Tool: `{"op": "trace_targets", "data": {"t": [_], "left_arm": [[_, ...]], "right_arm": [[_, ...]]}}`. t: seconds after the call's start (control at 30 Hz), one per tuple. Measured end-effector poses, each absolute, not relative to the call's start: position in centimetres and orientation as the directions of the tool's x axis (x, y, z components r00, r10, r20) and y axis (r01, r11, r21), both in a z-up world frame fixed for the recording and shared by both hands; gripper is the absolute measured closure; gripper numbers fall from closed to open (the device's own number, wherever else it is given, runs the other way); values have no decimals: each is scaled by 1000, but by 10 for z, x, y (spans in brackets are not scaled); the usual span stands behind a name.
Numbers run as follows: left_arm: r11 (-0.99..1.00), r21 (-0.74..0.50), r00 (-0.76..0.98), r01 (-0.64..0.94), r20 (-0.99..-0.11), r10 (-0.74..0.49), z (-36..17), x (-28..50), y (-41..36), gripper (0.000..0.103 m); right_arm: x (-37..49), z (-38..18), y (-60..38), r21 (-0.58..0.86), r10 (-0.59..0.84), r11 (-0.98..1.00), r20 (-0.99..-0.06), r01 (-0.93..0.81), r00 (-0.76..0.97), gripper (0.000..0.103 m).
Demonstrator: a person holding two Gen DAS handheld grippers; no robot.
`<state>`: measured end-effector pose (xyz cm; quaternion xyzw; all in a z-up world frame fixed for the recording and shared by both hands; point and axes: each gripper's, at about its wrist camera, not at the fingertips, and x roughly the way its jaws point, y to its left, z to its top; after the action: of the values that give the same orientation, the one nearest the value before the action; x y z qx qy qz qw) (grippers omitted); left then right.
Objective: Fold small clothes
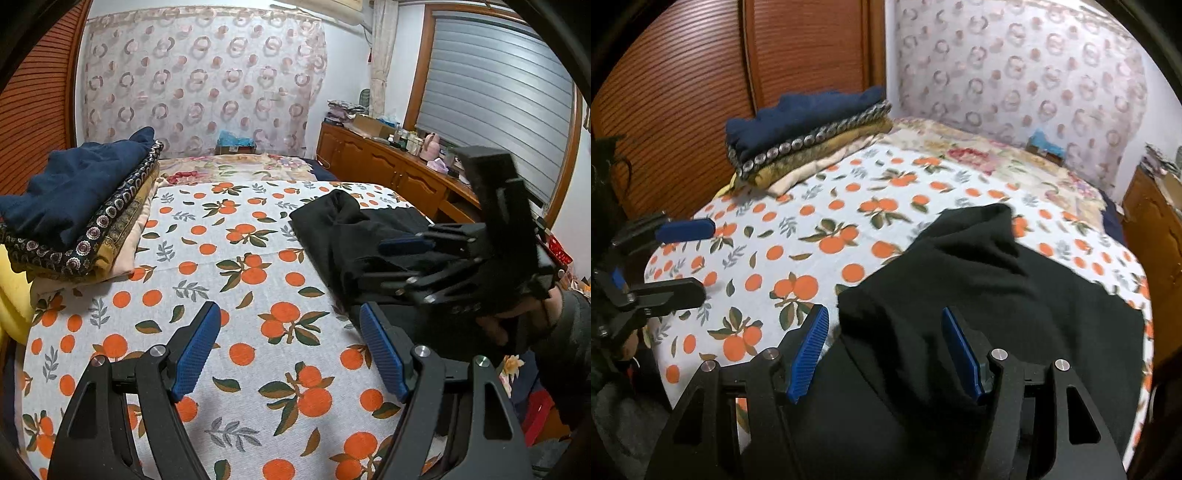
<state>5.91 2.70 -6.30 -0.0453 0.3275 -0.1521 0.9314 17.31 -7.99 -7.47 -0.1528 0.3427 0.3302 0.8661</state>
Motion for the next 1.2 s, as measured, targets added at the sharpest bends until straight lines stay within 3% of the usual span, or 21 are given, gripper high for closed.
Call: {"op": "trace_targets", "data": {"t": [0.23, 0.27, 0.3, 0.4, 0.57, 0.73, 1.17, 1.2], "left_arm": [[949, -188, 732, 254, -603, -316, -66, 60, 27, 25], [949, -187, 732, 254, -603, -315, -66, 60, 27, 25], [949, -187, 733, 254, -603, -315, -66, 60, 26, 25], [949, -188, 732, 254, -604, -315, -66, 60, 26, 25], [948, -186, 731, 259, -604, -318, -66, 60, 25, 25], [946, -188, 728, 263, -604, -323, -66, 61, 24, 25], [943, -188, 715, 275, -616, -331, -69, 62, 23, 25], [943, -187, 715, 275, -616, -331, -69, 62, 23, 25]], "right_arm": [[184, -90, -62, -105, 396, 735, -735, -670, 550, 38], [183, -91, -62, -115, 390, 734, -735, -670, 554, 53], [183, -90, -63, -117, 396, 731, -729, -672, 558, 77], [185, -81, -73, -74, 441, 733, -705, -676, 555, 97], [189, -42, -114, -44, 475, 779, -610, -625, 634, 98], [214, -7, -167, -62, 395, 857, -558, -511, 730, 98], [311, -34, -235, -90, 102, 973, -664, -214, 741, 98], [313, -34, -232, -102, 76, 976, -667, -192, 741, 94]]}}
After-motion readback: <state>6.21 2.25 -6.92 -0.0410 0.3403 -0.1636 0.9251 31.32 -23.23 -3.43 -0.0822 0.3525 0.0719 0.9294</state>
